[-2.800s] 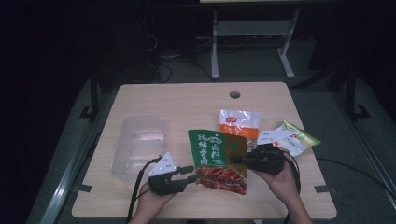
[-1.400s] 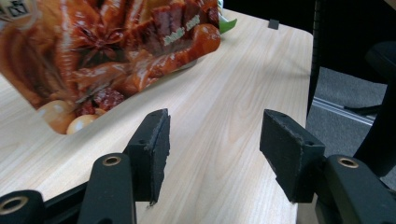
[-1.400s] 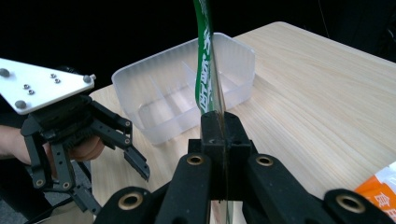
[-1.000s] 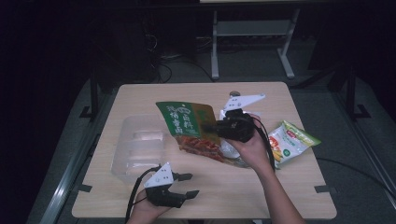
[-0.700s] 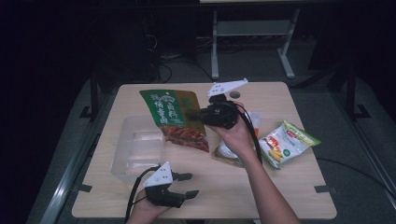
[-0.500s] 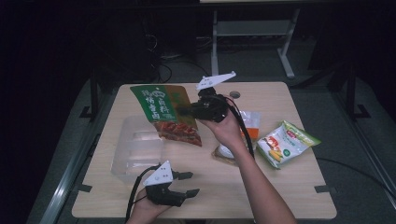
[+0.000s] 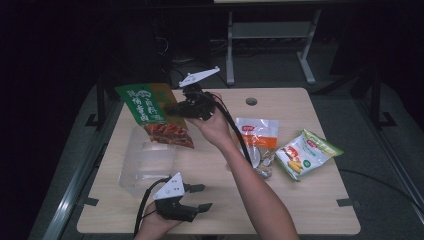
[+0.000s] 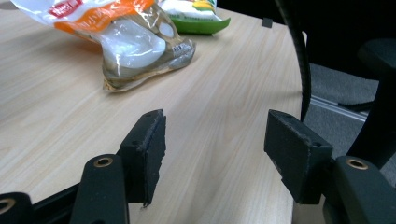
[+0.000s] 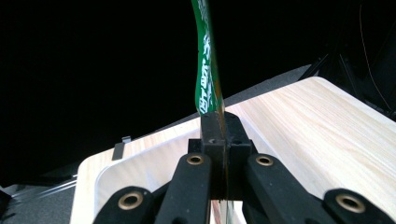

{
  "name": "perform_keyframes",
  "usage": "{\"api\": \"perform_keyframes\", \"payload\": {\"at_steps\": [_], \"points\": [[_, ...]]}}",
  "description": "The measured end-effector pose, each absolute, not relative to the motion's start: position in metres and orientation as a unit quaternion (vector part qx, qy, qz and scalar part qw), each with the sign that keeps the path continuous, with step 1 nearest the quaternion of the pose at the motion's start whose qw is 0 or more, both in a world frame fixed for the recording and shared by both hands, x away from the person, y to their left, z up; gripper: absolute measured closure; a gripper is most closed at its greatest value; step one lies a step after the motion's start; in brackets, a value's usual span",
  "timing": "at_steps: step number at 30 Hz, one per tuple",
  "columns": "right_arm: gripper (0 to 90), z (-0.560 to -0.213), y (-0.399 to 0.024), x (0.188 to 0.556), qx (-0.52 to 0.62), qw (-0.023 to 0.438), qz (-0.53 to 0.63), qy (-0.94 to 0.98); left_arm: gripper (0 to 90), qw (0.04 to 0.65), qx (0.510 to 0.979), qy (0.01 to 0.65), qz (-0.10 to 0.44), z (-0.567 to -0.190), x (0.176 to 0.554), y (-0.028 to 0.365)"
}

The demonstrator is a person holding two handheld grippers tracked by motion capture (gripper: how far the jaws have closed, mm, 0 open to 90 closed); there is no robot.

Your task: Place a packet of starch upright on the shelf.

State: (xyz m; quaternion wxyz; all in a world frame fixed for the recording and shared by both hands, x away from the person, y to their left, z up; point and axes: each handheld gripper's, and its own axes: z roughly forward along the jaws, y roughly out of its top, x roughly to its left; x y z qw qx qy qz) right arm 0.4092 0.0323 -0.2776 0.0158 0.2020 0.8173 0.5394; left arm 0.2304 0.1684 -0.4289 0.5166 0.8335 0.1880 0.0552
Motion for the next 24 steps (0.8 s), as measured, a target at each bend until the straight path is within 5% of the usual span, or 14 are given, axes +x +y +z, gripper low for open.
{"api": "perform_keyframes", "payload": {"at_steps": [24], "points": [[89.9, -0.335, 0.102, 0.455, 0.255, -0.019, 0.518, 0.816, 38.0, 0.512, 0.836, 0.192, 0.050, -0.432, 0.230, 0.167]]}}
